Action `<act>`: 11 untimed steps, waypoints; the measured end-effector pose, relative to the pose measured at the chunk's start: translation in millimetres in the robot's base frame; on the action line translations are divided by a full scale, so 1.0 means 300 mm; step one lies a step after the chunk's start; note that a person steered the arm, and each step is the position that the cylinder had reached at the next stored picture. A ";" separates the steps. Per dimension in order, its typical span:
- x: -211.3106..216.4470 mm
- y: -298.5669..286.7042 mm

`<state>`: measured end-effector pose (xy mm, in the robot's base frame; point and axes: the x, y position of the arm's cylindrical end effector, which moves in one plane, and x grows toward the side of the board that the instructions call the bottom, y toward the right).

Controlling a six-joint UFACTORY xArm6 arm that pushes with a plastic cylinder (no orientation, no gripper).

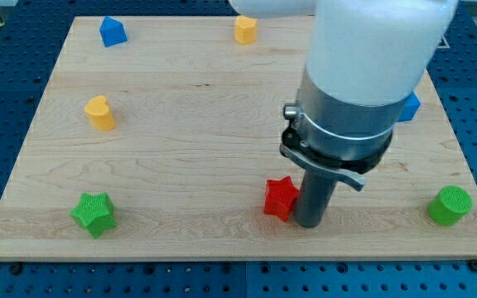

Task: Move the red star into the green star

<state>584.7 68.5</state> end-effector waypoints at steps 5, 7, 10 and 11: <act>-0.135 -0.101; -0.105 0.070; -0.046 -0.123; -0.046 -0.129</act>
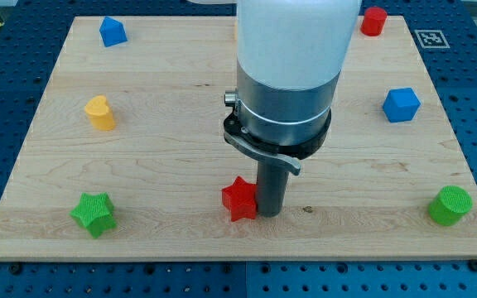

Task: Move the red star into the green star

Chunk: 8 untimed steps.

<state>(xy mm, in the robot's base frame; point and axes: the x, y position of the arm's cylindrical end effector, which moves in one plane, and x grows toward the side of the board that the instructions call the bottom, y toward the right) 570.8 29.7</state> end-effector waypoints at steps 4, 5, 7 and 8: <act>-0.046 -0.182; -0.063 -0.209; -0.031 -0.253; -0.007 -0.256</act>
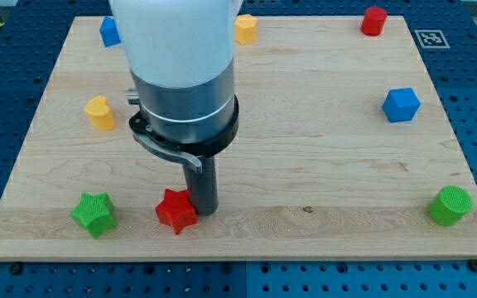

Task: Move the red star into the green star

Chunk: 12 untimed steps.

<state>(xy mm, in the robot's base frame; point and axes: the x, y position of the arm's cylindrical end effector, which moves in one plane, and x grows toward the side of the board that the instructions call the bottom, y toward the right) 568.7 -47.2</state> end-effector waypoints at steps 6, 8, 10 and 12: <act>0.053 -0.048; 0.053 -0.119; 0.053 -0.171; -0.012 -0.122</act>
